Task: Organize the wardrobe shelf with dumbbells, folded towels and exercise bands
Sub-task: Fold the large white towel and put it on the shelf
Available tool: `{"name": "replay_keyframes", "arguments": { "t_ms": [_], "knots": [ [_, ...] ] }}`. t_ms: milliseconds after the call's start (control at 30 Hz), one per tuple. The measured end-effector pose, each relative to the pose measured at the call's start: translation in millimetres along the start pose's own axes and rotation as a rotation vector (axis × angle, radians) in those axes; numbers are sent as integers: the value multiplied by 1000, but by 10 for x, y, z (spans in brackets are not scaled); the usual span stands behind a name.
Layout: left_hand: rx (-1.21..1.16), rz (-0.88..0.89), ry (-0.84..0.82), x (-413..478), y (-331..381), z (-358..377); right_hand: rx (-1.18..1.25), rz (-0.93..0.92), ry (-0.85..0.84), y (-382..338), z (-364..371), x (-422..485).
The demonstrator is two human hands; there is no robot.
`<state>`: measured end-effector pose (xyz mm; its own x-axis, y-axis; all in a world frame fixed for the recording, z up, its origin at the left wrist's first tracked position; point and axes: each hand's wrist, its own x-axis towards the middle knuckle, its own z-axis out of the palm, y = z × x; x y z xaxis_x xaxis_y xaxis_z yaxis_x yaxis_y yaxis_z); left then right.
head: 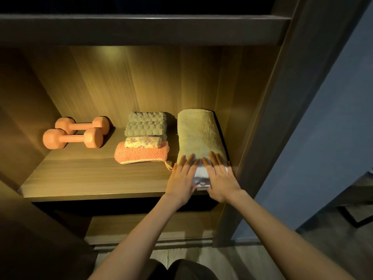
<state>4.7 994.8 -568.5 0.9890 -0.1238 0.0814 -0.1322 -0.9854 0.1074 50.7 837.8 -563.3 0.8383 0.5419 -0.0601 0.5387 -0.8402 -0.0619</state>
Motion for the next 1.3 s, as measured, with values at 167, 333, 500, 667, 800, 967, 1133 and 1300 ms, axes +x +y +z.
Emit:
{"name": "replay_keyframes", "arguments": {
  "t_ms": [167, 333, 500, 667, 800, 967, 1133, 1300],
  "knots": [
    [-165, -10, -33, -209, 21, -228, 173, 17, -82, -21, -181, -268],
    [-310, -64, -87, -303, 53, -563, 332, 28, -79, -31, -564, -488],
    [-312, -131, 19, -141, -33, -724, 385, 23, 32, -62, -826, -395],
    [-259, -138, 21, 290, -170, -653, 368, 167, 44, -109, -772, 127],
    [-191, -59, -27, 767, -222, -456, 269, 217, 22, -10, -570, 634],
    [-157, -77, -165, 978, -354, 12, 140, 275, 51, 65, -97, 806],
    [-194, -78, -208, 893, -370, -15, 159, 236, -107, 50, -265, 830],
    [-79, -66, -446, 684, -212, -452, 142, 228, -370, -2, -640, 450]
  ]
}}
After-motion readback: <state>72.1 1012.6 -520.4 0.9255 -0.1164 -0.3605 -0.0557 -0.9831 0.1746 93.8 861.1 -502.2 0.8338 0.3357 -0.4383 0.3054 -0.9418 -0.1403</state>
